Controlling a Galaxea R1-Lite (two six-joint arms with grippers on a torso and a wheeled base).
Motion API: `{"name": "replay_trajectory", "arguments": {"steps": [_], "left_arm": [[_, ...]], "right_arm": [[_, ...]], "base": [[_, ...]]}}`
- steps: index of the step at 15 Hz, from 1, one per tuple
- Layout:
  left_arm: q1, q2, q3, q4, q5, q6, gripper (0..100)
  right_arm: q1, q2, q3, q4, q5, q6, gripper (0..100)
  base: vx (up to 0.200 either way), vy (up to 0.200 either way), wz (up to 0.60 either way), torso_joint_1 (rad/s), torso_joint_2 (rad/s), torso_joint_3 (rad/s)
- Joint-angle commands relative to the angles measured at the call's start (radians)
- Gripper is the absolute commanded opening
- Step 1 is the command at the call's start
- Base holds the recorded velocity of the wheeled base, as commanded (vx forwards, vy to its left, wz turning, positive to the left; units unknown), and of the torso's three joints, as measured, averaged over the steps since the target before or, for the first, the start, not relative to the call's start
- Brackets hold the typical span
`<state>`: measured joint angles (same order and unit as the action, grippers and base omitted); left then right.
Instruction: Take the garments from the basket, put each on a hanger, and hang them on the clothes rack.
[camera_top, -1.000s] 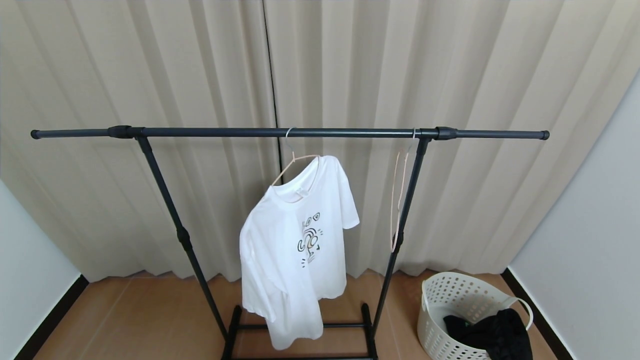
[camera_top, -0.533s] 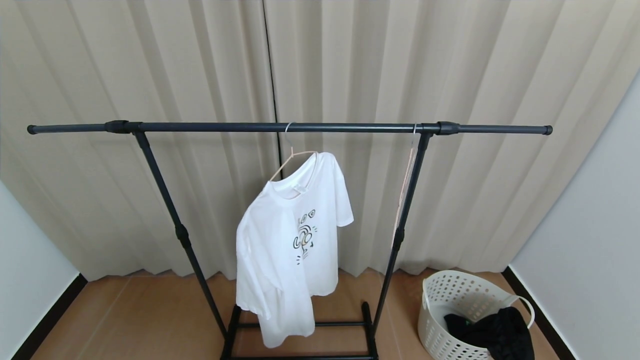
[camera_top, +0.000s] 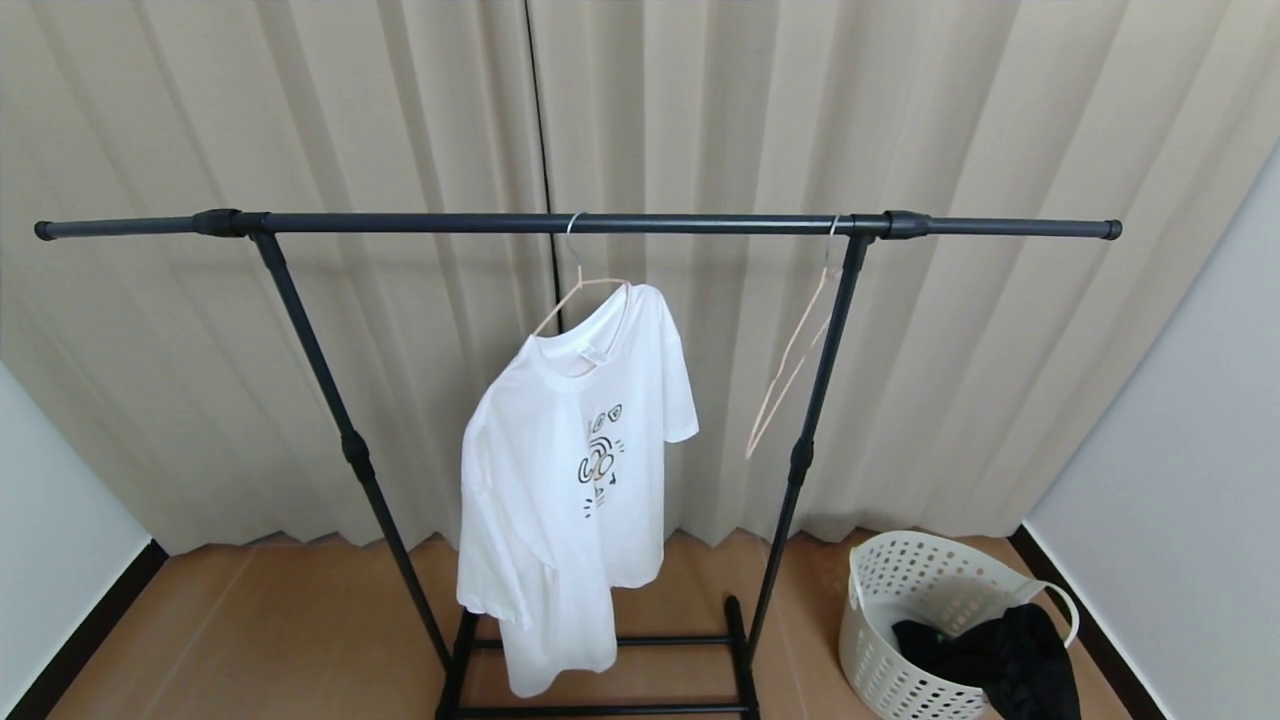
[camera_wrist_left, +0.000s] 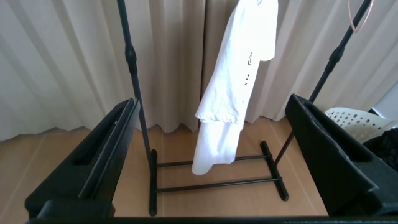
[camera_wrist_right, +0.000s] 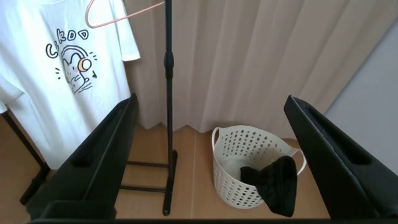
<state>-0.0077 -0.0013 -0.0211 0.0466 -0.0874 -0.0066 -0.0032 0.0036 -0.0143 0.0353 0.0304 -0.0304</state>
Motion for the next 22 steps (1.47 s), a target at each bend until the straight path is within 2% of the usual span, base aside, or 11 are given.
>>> {"name": "replay_trajectory", "arguments": {"steps": [1, 9, 22], "left_arm": [[0.000, 0.001, 0.000, -0.001, 0.000, 0.000, 100], [0.000, 0.001, -0.002, -0.001, 0.000, 0.000, 100], [0.000, 0.001, -0.002, -0.001, 0.000, -0.001, 100]], "right_arm": [[0.000, -0.001, -0.001, 0.000, 0.000, 0.000, 100], [0.000, -0.001, -0.001, 0.000, 0.000, 0.000, 100], [0.000, -0.001, -0.001, 0.000, 0.000, 0.000, 100]], "base": [[0.000, 0.000, 0.00, -0.154, 0.34, 0.193], [0.000, 0.000, 0.00, -0.159, 0.38, 0.214], [0.000, 0.000, 0.00, -0.200, 0.52, 0.328]]}}
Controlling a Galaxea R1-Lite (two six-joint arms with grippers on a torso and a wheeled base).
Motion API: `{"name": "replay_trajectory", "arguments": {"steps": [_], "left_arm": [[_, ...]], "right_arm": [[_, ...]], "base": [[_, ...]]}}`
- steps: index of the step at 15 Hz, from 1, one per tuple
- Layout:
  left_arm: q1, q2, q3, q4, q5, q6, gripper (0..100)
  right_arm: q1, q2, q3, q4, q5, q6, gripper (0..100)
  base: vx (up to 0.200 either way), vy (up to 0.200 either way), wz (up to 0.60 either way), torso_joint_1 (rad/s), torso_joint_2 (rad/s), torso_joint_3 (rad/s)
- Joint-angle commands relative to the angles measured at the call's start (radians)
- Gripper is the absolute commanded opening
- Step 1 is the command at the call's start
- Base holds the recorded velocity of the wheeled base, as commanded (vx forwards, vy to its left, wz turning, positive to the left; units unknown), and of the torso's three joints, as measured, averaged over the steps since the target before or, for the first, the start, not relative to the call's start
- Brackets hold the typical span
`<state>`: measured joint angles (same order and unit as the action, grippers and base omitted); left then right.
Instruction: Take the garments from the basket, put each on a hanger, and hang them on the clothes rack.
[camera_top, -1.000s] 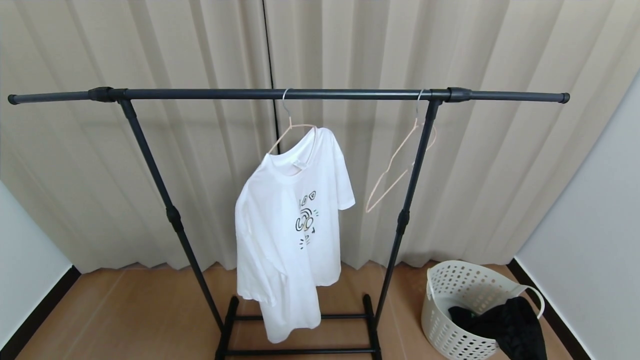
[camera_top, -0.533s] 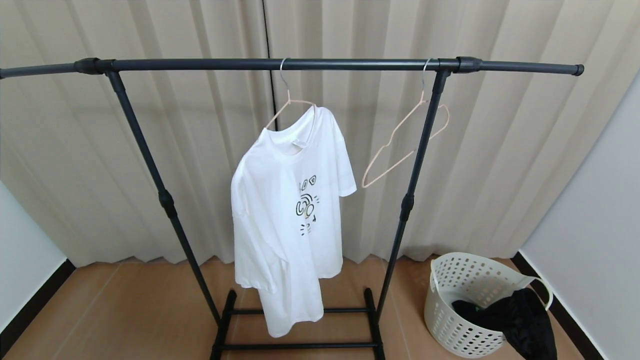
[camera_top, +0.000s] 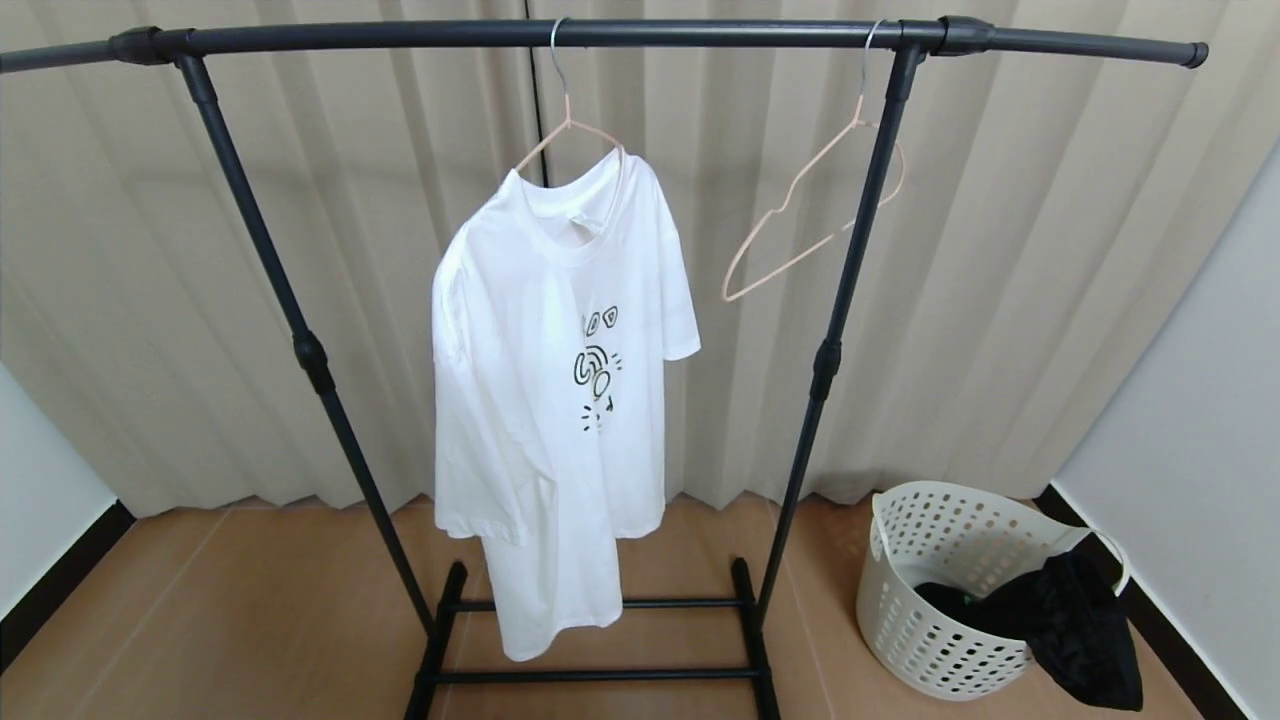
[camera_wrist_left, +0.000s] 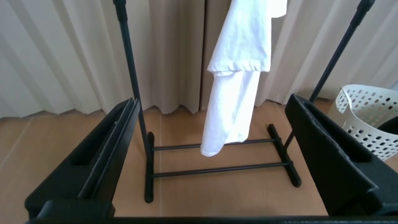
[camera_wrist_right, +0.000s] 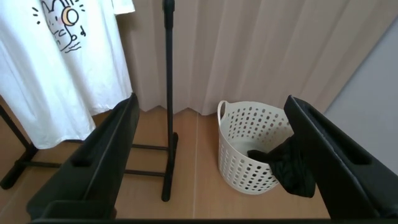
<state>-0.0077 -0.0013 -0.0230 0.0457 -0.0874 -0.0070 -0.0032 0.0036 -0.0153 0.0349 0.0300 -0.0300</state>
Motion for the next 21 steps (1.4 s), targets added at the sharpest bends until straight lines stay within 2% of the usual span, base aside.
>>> {"name": "replay_trajectory", "arguments": {"steps": [1, 4, 12, 18, 21], "left_arm": [[0.000, 0.001, 0.000, 0.000, 0.000, -0.001, 100], [0.002, 0.001, 0.002, 0.000, 0.000, -0.001, 100], [0.000, 0.001, 0.000, 0.000, 0.000, 0.001, 100], [0.000, 0.001, 0.000, 0.000, 0.000, -0.001, 100], [0.000, 0.001, 0.000, 0.000, 0.000, -0.001, 100]], "right_arm": [[0.000, -0.001, 0.000, 0.000, 0.001, 0.001, 100], [0.000, -0.001, 0.002, 0.000, 0.001, 0.001, 100], [0.000, -0.001, 0.000, 0.000, 0.001, 0.001, 100], [0.000, -0.001, 0.002, 0.000, 0.001, 0.001, 100], [0.000, -0.001, 0.000, 0.000, 0.001, 0.001, 100]], "base": [[0.000, 0.000, 0.00, -0.154, 0.50, 0.339], [0.000, 0.000, 0.00, -0.116, 0.39, 0.272], [0.000, 0.000, 0.00, -0.009, 0.04, 0.023], [0.000, -0.200, 0.00, 0.003, 0.00, 0.003], [0.000, 0.000, -0.20, -0.001, 0.00, 0.001]]}}
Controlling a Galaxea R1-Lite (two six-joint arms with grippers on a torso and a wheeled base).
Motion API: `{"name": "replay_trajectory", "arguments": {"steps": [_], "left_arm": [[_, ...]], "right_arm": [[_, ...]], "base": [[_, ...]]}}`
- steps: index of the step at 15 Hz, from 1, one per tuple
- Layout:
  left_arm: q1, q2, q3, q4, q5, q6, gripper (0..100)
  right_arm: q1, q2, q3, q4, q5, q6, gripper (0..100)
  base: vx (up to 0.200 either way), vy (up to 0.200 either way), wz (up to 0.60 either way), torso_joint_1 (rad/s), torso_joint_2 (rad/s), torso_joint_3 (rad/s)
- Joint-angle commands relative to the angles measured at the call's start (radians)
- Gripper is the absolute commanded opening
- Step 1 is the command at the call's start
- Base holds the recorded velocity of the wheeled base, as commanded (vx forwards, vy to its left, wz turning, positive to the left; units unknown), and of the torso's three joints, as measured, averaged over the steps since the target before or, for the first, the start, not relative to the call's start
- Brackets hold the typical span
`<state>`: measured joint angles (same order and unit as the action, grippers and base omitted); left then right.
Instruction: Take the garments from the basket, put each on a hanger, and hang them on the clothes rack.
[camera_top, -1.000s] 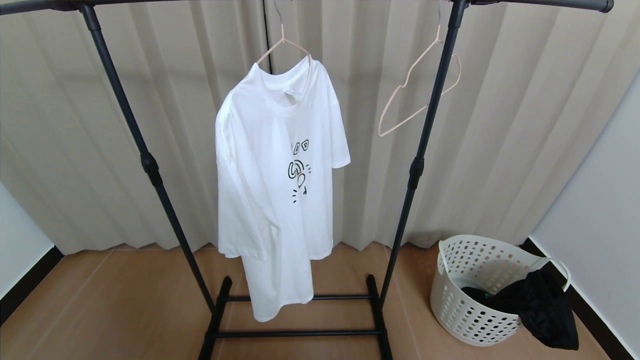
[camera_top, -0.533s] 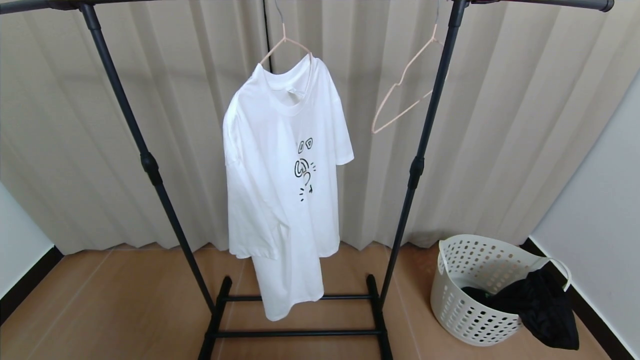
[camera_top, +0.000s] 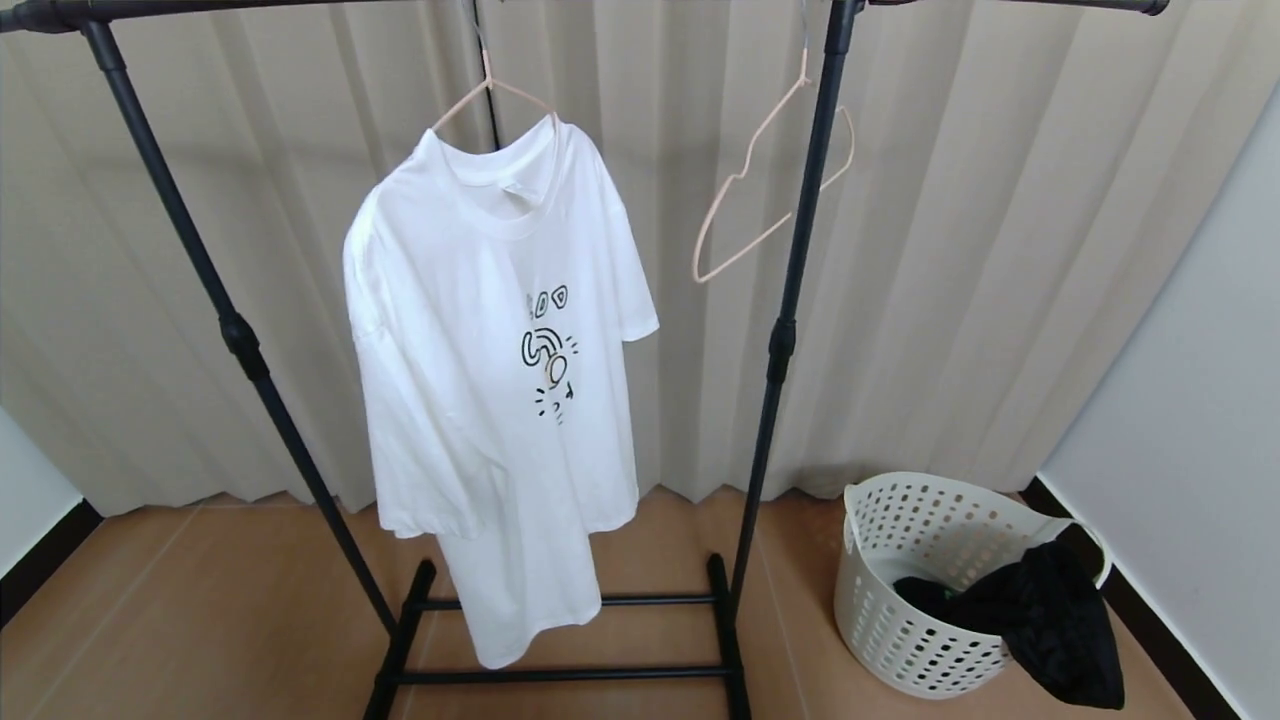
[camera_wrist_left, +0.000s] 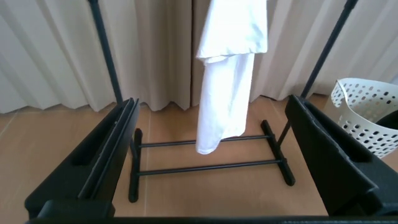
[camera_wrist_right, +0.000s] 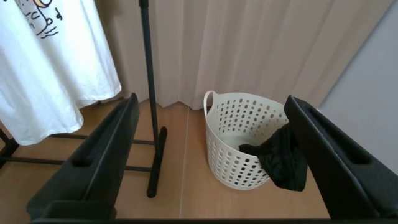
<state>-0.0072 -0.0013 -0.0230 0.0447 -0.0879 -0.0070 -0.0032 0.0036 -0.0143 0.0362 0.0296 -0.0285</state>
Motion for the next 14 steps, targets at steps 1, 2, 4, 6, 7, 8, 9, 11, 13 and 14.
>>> {"name": "replay_trajectory", "arguments": {"steps": [1, 2, 4, 6, 7, 8, 9, 11, 13, 14], "left_arm": [[0.001, 0.001, 0.000, 0.001, 0.000, -0.001, 100], [0.000, 0.001, 0.000, 0.001, 0.000, -0.001, 100], [0.000, 0.001, 0.002, 0.001, 0.000, -0.001, 100], [0.000, 0.001, 0.000, 0.001, 0.000, -0.001, 100], [0.000, 0.001, 0.002, 0.001, 0.000, -0.001, 100], [0.000, 0.001, 0.002, 0.001, 0.000, 0.001, 100], [0.000, 0.001, 0.002, 0.001, 0.000, 0.001, 100], [0.000, 0.001, 0.002, 0.001, 0.000, 0.001, 100], [0.000, 0.001, 0.002, 0.001, 0.000, -0.001, 100], [0.000, 0.001, 0.000, 0.001, 0.000, -0.001, 100]], "right_arm": [[0.000, -0.001, -0.001, -0.001, 0.001, -0.001, 100], [0.000, -0.001, 0.000, -0.001, 0.001, -0.001, 100], [0.000, -0.001, -0.001, -0.001, 0.001, -0.001, 100], [0.000, -0.001, 0.000, -0.001, 0.001, -0.001, 100], [0.000, -0.001, 0.000, -0.001, 0.001, -0.001, 100], [0.000, -0.001, -0.001, -0.001, 0.001, -0.001, 100], [0.000, -0.001, 0.000, -0.001, 0.001, -0.001, 100], [0.000, -0.001, 0.000, -0.001, 0.001, -0.001, 100], [0.000, -0.001, 0.000, -0.001, 0.001, -0.001, 100], [0.000, -0.001, 0.000, -0.001, 0.001, -0.001, 100]], "base": [[0.000, 0.000, -0.60, 0.002, 0.00, 0.002], [0.000, 0.000, -0.60, 0.012, 0.00, -0.002], [0.000, 0.000, -0.60, 0.005, 0.01, 0.002], [0.000, 0.000, -0.60, 0.005, 0.00, 0.005], [0.000, 0.000, -0.60, 0.012, 0.00, 0.002], [0.000, -0.200, 0.00, 0.002, 0.01, 0.002], [0.000, -0.200, 0.00, 0.002, 0.00, -0.002], [0.000, -0.200, 0.00, 0.002, 0.00, 0.005], [0.000, -0.200, 0.00, 0.000, 0.01, 0.000], [0.000, -0.200, 0.00, 0.002, 0.00, 0.007]]}}
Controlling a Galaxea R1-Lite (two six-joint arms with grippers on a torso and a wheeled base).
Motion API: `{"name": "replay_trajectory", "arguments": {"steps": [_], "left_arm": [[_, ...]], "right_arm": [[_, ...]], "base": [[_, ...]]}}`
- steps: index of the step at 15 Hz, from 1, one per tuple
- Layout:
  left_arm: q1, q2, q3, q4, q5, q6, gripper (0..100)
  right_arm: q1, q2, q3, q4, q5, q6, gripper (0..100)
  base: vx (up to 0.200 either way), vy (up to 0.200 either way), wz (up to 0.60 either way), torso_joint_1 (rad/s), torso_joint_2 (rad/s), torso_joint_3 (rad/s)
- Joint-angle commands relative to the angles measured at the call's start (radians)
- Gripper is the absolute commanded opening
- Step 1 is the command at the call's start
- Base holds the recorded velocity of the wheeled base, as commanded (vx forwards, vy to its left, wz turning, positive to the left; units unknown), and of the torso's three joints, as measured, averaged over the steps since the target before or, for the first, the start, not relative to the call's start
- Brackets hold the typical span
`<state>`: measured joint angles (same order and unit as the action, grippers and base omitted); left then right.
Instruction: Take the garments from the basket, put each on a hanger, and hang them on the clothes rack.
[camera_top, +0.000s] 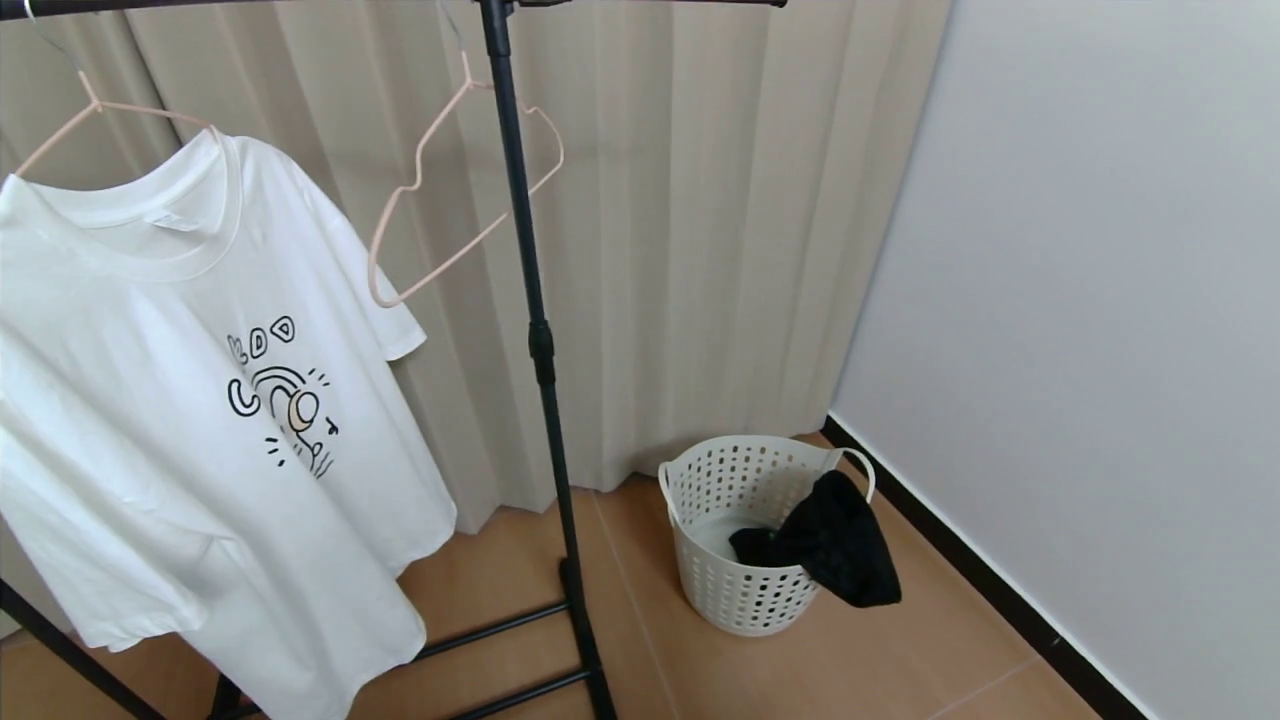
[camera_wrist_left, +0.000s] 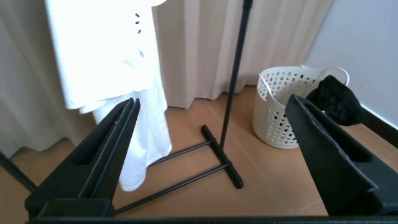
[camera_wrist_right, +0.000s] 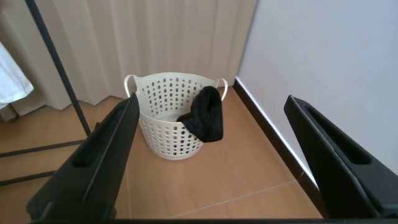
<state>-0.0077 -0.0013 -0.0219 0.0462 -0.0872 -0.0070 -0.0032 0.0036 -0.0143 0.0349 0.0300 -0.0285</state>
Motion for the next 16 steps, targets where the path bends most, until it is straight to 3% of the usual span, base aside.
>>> {"name": "replay_trajectory", "arguments": {"steps": [1, 8, 11, 16], "left_arm": [[0.000, 0.001, -0.001, 0.000, 0.000, -0.001, 100], [0.002, 0.001, -0.001, 0.000, 0.000, -0.001, 100], [0.002, 0.001, 0.000, 0.000, 0.000, -0.002, 100], [0.000, 0.001, -0.001, 0.000, 0.000, -0.001, 100]], "right_arm": [[0.000, -0.001, 0.000, -0.001, 0.001, -0.001, 100], [0.000, -0.001, 0.000, -0.001, -0.001, -0.001, 100], [0.000, -0.001, 0.000, 0.000, -0.001, -0.001, 100], [0.000, -0.001, 0.000, -0.001, -0.001, -0.001, 100]], "base": [[0.000, -0.200, 0.00, 0.012, 0.00, -0.007], [0.200, -0.029, 0.00, 0.004, 0.00, 0.004], [0.000, -0.200, 0.00, 0.006, 0.00, 0.004], [0.000, 0.000, -0.24, 0.000, 0.00, 0.001]]}}
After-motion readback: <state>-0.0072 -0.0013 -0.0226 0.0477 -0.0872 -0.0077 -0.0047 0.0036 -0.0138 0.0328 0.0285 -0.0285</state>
